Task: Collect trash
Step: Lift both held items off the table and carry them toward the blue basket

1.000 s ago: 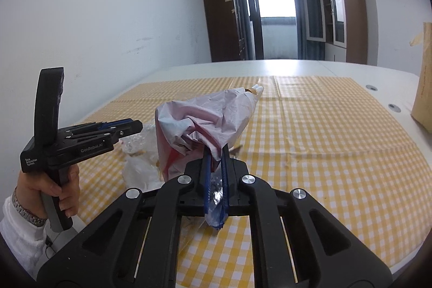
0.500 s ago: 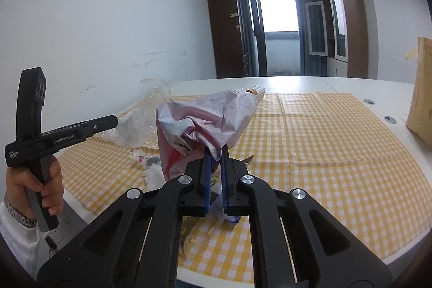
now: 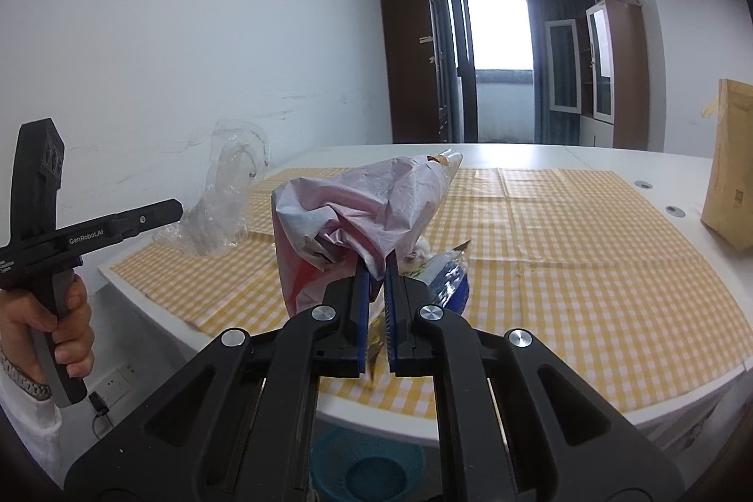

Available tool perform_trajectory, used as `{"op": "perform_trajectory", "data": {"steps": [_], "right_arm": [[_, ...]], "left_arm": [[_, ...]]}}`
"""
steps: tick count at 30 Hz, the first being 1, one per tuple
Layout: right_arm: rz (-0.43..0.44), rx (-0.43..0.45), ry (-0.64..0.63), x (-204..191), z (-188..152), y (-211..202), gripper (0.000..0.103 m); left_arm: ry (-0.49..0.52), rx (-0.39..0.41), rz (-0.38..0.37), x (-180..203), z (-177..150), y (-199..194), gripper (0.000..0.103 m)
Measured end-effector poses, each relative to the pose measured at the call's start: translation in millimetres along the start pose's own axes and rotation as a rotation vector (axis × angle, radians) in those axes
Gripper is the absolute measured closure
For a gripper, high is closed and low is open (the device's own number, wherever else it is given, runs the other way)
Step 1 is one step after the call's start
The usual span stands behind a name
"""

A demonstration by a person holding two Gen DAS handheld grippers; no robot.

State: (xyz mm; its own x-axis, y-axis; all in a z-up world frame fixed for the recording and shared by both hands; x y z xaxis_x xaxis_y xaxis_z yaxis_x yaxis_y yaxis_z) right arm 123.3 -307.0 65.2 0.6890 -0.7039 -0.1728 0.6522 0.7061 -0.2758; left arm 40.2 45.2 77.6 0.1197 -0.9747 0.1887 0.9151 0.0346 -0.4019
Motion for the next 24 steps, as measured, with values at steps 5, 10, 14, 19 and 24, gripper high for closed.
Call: {"op": "perform_trajectory", "data": {"steps": [5,10,14,19,24], "right_arm": [[0.038,-0.018,0.002,-17,-23,-14,0.098],[0.037,-0.086,-0.017,-25,-46,-21,0.098],[0.071,-0.122,-0.018,-31,-63,-31,0.099],[0.104,-0.17,-0.011,-39,-83,-40,0.099],[0.121,-0.234,0.0,-41,-107,-34,0.099]], "left_arm": [[-0.009,-0.022,-0.011,0,-28,-16,0.08],[-0.003,-0.034,-0.018,0,-47,-31,0.08],[0.023,-0.052,-0.027,0,-66,-42,0.08],[0.031,-0.091,-0.034,-7,-94,-46,0.08],[0.032,-0.151,-0.032,-11,-119,-33,0.08]]}}
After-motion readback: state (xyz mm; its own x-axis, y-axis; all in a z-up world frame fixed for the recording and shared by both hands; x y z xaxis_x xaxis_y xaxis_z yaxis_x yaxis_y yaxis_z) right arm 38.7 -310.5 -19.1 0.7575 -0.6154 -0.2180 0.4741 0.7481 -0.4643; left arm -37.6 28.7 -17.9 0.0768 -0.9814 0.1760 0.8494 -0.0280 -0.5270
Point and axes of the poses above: each gripper's, at about its wrist camera, not at the fingertips, and y roughly the way its jaws point, x to its right, z to its top, the point moved 2 cm from there along y, roughly the way its jaws point, and after that the axes turned 10 degrees about z, right-handed, at the moved point
